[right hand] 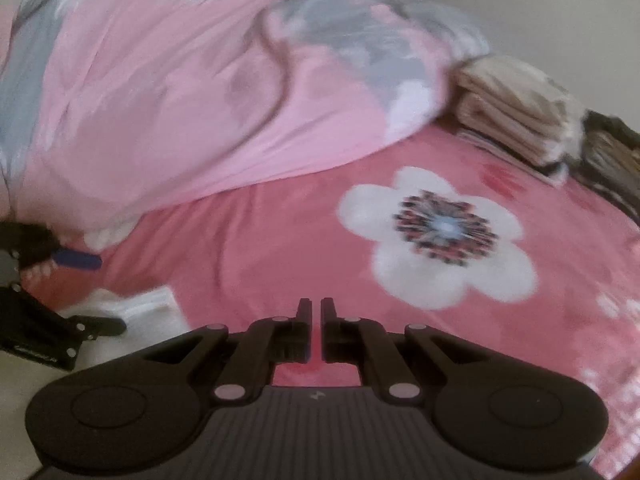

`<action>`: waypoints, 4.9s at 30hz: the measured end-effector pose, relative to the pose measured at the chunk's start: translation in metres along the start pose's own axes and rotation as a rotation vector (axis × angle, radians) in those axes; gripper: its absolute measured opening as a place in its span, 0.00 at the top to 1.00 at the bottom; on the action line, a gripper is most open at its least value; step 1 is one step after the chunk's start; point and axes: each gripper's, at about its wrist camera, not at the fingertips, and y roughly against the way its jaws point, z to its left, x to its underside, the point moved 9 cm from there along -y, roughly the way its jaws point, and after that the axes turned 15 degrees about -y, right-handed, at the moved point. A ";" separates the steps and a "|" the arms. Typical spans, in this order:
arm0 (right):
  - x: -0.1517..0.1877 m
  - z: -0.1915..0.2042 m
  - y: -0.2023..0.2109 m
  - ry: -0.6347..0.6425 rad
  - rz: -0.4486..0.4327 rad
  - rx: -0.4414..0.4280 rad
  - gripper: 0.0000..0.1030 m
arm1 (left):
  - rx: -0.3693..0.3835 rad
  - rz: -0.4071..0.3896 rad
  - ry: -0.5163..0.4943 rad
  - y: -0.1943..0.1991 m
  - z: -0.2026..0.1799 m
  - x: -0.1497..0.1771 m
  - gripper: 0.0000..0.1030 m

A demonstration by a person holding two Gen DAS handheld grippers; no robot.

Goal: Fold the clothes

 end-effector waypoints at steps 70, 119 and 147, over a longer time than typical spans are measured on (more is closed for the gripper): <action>0.110 0.001 0.030 0.433 0.121 0.140 1.00 | -0.048 0.002 0.017 -0.003 0.000 0.000 0.16; 0.128 -0.123 0.102 -0.717 -0.015 0.131 0.81 | 0.239 -0.142 0.007 -0.007 -0.036 -0.034 0.50; 0.223 -0.129 0.218 -0.994 -0.149 0.130 0.90 | 0.289 -0.019 0.253 0.082 0.037 0.066 0.46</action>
